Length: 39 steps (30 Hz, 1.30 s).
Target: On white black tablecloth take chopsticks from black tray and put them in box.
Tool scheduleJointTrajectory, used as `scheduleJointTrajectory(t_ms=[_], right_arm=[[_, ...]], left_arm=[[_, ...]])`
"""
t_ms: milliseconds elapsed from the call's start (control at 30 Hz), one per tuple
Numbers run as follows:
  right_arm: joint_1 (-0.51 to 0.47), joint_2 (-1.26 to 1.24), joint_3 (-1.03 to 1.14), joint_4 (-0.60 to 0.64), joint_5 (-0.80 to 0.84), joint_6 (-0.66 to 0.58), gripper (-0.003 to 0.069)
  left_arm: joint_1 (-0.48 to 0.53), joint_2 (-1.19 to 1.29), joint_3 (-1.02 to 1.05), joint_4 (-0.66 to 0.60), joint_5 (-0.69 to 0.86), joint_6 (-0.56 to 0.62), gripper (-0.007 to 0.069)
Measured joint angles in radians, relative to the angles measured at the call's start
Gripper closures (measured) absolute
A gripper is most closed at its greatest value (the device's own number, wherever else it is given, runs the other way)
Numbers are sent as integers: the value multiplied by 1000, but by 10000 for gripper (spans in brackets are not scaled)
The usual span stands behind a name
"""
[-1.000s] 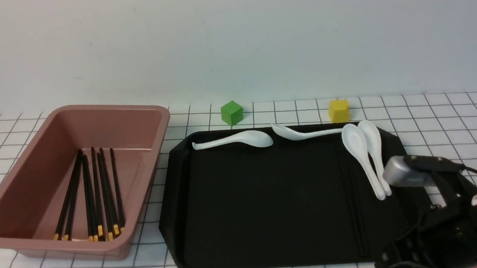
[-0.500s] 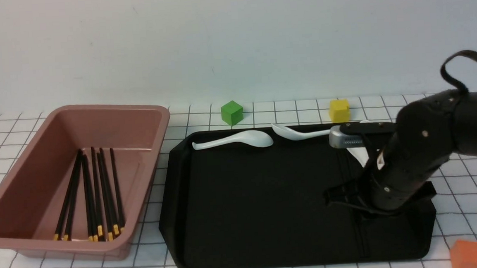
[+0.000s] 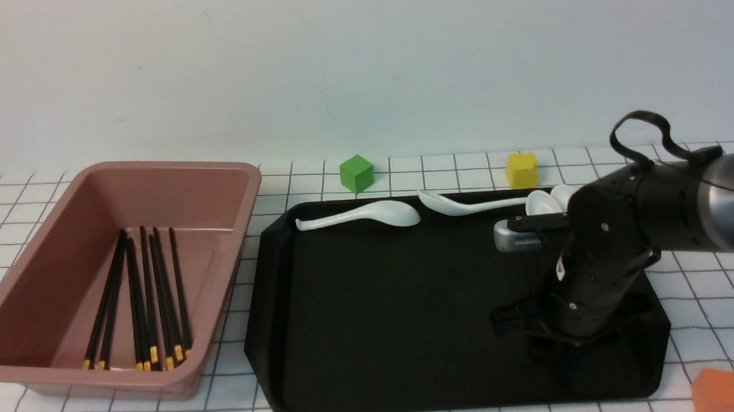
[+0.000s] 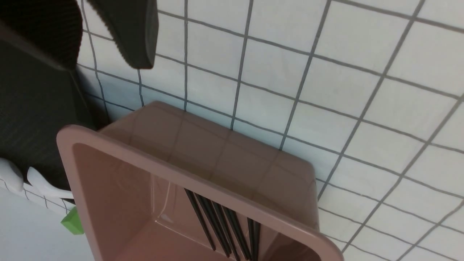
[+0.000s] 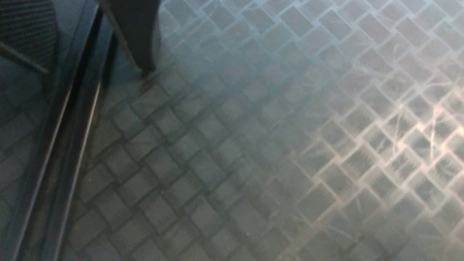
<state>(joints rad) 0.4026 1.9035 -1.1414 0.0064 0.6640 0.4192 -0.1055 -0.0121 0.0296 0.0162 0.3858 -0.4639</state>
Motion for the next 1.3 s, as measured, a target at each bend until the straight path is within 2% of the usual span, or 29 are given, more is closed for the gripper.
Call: scheduleJointTrajectory(t_ms=[100,233,333,433,633,867,1000,1100,1300], right_arm=[[0,2,-3,-1,5,0,339],[0,2,-3,-6,10,0,393],[-2,3,-3,-6,13,0,499],[-2,3,-3,-6,14,0,552],[-2,-1,-13,0,36,0,551],[-2,-102,-78,21,161,-16,551],[-1,-192,-113,96,191,-21,551],[21,-235,-122,182,130,-63,551],[200,-221,-138,407,-273,-307,551]], left_arm=[[0,0,0,0,0,0,386],[0,0,0,0,0,0,386],[0,0,0,0,0,0,386],[0,0,0,0,0,0,386],[0,0,0,0,0,0,385],[0,0,0,0,0,0,385],[0,0,0,0,0,0,385],[0,0,0,0,0,0,385],[0,0,0,0,0,0,385]])
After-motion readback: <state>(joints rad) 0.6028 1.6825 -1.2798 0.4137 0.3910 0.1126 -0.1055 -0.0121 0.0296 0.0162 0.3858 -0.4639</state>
